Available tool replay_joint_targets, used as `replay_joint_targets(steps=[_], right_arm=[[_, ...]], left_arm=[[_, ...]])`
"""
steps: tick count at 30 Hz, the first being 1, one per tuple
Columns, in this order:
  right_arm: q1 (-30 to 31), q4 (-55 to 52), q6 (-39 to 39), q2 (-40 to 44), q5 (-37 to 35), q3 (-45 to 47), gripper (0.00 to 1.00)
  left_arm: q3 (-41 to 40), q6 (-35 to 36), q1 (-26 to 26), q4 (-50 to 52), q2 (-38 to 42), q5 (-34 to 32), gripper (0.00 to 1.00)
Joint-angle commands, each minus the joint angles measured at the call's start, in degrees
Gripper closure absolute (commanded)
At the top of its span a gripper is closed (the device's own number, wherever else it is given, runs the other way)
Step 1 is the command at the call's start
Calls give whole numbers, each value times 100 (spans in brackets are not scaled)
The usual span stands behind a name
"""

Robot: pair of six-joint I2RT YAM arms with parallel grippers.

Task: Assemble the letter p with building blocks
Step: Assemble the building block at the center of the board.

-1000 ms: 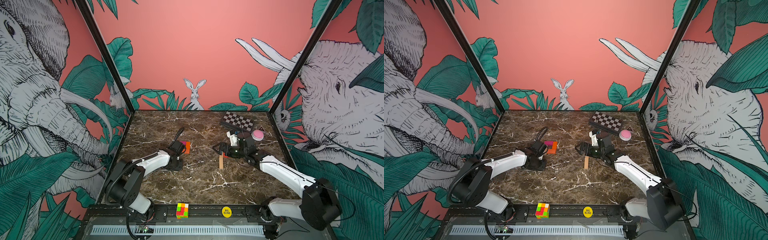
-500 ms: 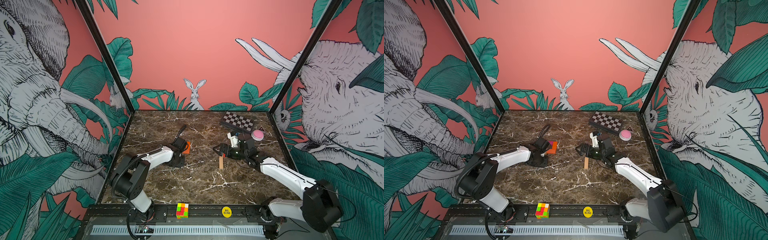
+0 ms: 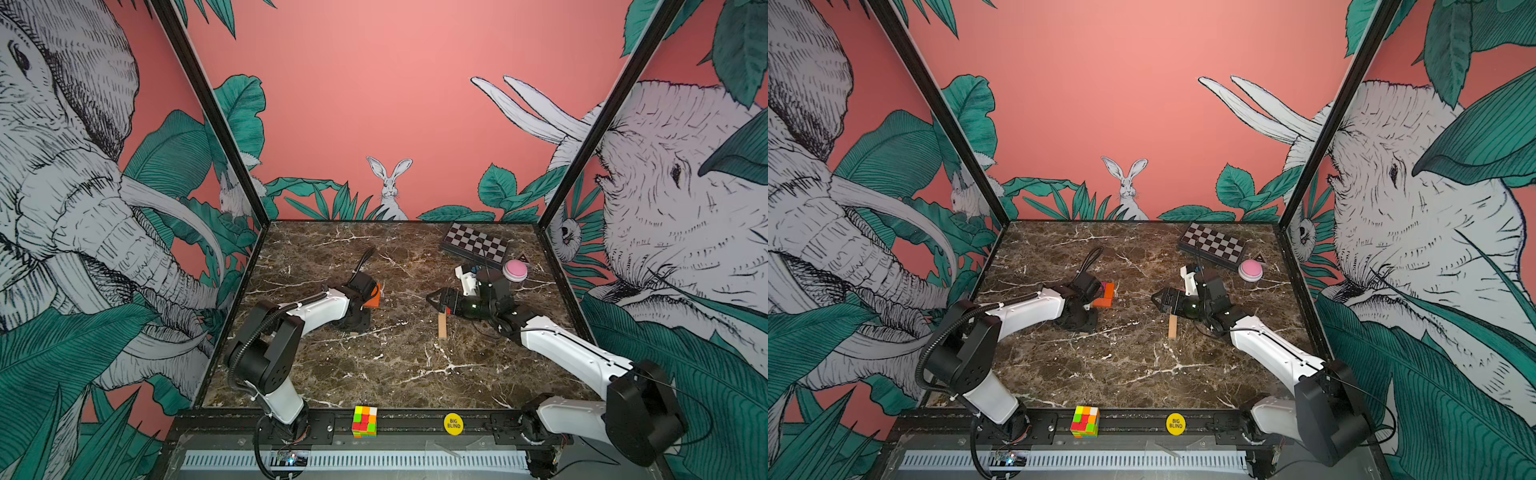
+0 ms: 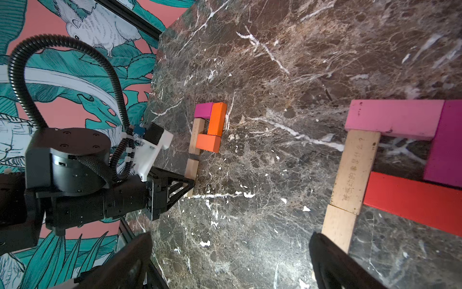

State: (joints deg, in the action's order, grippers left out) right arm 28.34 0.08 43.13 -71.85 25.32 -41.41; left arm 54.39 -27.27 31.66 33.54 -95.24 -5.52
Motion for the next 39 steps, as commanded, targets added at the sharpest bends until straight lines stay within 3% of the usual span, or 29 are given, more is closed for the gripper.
replay_joint_targets(steps=[1, 39], right_arm=[[-11, 255, 11, 76, -21, 72, 2], [-8, 345, 37, -86, 14, 142, 2]], left_arm=[[25, -111, -40, 238, -158, -107, 83], [120, -288, -134, 227, -477, -17, 81]])
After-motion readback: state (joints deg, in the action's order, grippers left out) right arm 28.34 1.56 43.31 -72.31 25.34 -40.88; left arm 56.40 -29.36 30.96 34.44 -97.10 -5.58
